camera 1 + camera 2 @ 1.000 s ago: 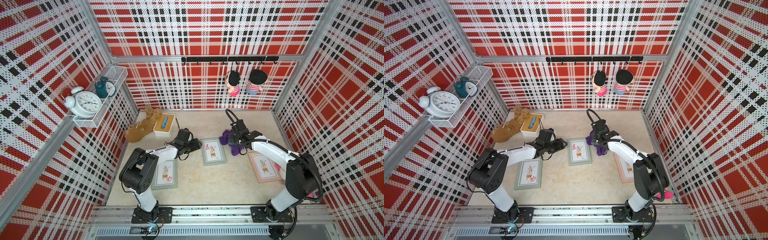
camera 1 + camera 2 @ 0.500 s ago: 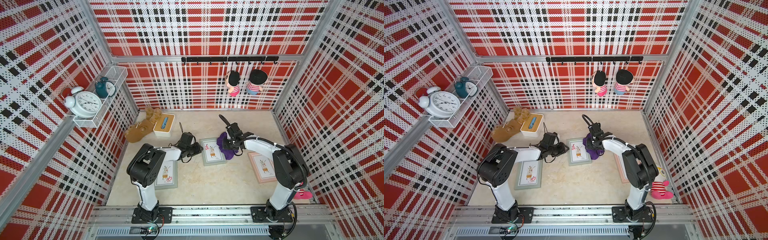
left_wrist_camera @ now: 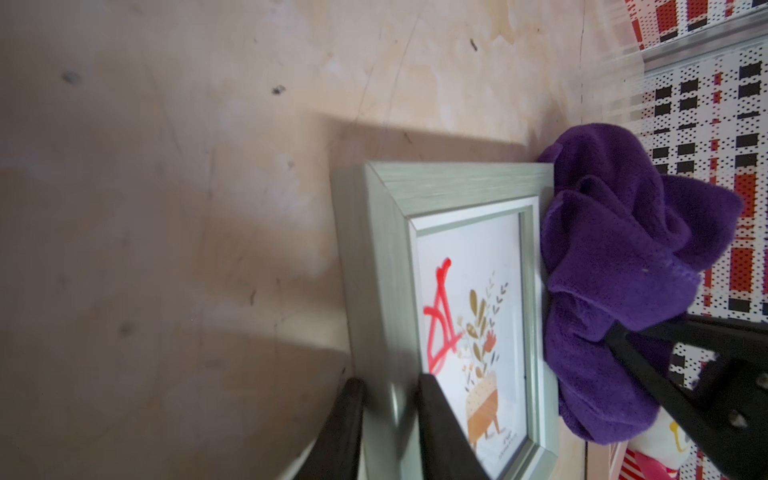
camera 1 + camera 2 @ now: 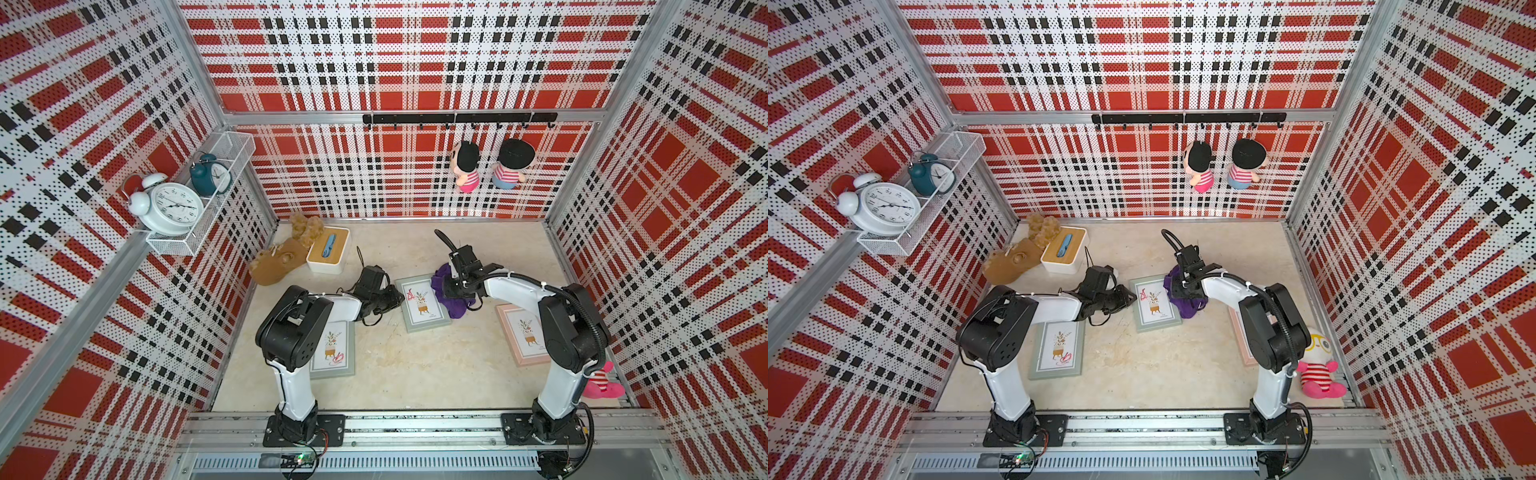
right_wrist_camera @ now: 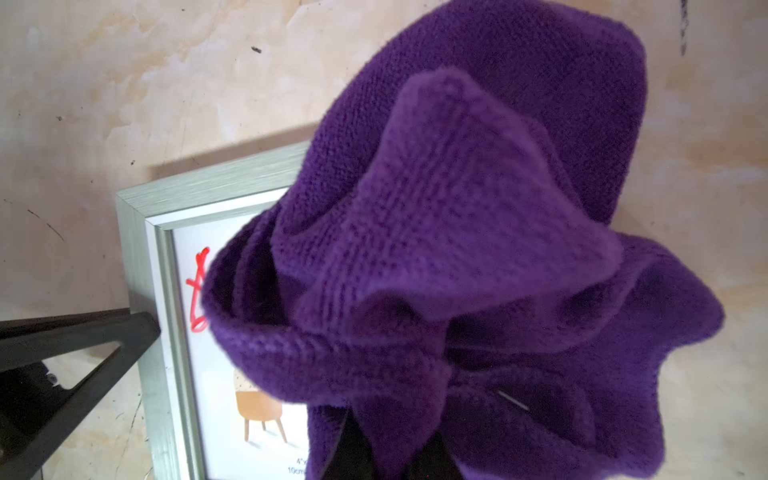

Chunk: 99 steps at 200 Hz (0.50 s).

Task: Wipe the picture frame with a cloth
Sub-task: Wipe the dirt from the picture frame.

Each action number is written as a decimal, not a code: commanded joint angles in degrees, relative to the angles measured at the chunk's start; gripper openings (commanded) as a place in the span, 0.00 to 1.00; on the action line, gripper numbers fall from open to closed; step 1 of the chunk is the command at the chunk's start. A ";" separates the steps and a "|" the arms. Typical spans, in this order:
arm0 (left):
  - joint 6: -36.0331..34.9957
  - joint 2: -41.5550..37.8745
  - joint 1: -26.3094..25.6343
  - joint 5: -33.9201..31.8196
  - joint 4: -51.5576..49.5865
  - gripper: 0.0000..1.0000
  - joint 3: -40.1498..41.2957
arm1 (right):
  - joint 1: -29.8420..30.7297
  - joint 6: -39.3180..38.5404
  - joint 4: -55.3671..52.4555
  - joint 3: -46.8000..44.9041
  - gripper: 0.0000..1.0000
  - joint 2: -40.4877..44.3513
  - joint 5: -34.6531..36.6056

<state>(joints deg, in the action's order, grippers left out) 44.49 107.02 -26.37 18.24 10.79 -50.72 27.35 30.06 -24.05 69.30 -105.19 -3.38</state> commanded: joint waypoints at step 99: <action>1.37 4.58 -0.85 -11.42 -9.37 0.24 1.09 | 1.03 2.73 1.97 6.69 0.01 -7.62 -3.36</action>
<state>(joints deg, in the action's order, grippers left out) 44.97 107.50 -26.85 14.02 10.94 -51.18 27.75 32.05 -20.12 77.76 -111.66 -6.90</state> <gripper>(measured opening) 0.244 0.105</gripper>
